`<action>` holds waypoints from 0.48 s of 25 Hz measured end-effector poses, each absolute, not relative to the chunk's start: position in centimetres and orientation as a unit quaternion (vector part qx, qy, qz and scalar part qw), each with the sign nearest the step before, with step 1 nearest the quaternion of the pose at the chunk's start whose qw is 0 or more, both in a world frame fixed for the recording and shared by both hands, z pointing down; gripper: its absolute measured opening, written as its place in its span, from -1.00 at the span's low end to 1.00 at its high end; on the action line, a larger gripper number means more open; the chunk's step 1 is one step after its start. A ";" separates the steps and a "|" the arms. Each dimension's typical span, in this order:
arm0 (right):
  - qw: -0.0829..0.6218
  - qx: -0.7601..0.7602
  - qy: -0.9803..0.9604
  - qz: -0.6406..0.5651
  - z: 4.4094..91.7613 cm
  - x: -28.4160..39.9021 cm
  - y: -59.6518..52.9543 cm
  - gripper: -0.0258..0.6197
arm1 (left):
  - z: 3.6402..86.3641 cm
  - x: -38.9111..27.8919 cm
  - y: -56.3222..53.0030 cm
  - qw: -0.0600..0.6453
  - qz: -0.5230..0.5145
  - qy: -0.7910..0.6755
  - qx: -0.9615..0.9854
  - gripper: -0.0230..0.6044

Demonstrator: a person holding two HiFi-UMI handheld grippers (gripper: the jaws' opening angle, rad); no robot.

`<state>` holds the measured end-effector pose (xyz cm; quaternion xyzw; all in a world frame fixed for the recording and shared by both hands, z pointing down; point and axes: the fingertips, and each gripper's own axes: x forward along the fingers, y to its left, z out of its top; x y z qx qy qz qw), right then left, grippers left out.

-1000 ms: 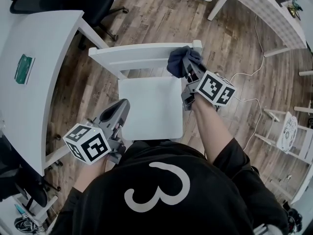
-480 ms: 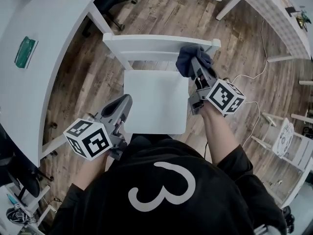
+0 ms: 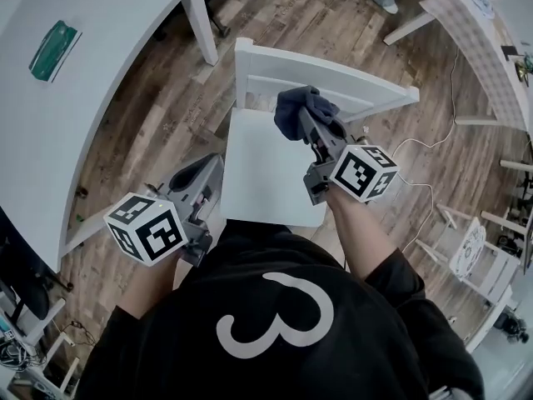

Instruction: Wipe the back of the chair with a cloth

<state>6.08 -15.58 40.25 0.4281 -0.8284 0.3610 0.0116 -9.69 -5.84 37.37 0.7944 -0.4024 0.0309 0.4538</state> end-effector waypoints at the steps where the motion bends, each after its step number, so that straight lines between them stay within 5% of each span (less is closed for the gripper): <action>1: 0.017 0.423 -0.831 0.360 40.4 5.0 -15.7 -0.77 | 37.5 -10.3 -5.8 0.456 0.029 -0.404 0.792 -0.88; 12: 0.063 0.416 -0.840 0.342 43.2 -2.9 -18.3 -0.77 | 39.1 -16.1 -5.2 0.468 0.009 -0.422 0.776 -0.88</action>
